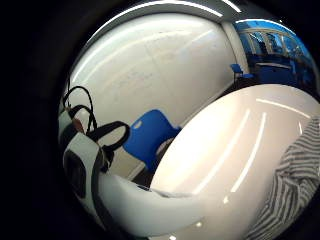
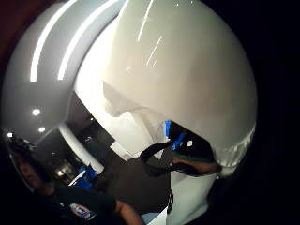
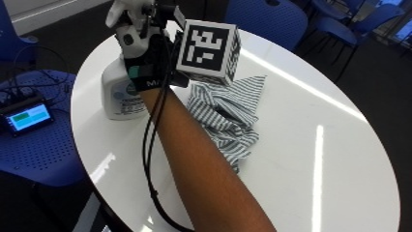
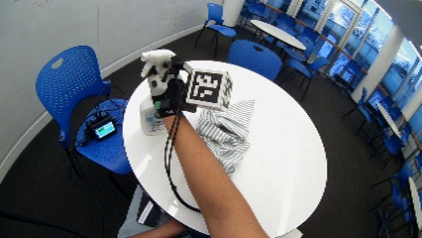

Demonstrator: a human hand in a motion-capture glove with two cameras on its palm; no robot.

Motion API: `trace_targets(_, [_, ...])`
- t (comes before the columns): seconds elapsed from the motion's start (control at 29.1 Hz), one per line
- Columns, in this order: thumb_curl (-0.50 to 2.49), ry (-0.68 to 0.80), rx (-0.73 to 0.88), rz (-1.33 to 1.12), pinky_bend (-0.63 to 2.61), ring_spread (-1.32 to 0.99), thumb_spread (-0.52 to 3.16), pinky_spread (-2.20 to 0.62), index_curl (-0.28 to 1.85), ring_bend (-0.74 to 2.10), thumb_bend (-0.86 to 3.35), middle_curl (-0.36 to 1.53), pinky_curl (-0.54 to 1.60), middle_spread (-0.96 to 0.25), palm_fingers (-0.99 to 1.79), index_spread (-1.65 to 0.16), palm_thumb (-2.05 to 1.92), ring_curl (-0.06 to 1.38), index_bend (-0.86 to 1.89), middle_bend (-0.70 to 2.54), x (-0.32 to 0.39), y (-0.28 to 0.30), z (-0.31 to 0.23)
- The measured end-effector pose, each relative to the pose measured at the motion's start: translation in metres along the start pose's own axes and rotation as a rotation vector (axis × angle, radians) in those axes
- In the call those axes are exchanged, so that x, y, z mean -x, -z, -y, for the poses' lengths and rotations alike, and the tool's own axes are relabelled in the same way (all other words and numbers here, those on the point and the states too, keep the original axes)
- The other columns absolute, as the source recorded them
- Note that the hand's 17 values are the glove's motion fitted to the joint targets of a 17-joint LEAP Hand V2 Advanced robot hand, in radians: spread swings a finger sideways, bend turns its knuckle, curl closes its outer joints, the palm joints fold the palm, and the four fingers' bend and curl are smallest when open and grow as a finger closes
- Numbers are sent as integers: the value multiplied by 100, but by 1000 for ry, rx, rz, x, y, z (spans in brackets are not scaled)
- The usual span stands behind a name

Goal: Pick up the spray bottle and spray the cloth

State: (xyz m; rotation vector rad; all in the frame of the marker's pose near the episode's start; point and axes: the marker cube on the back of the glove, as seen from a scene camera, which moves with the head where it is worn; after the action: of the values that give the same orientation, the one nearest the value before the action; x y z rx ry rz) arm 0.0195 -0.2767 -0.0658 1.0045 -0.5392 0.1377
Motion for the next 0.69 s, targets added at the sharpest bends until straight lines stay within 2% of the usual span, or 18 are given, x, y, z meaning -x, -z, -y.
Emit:
trace_targets(0.48, [61, 15, -7, -15, 58, -23, 107, -35, 43, 85, -2, 54, 40, -24, 134, -30, 77, 46, 14, 71, 9, 7, 1])
trace_targets(0.69, [61, -21, 14, -14, 58, -23, 107, -35, 42, 85, -2, 54, 40, -24, 134, -31, 76, 46, 14, 71, 4, 1, -1])
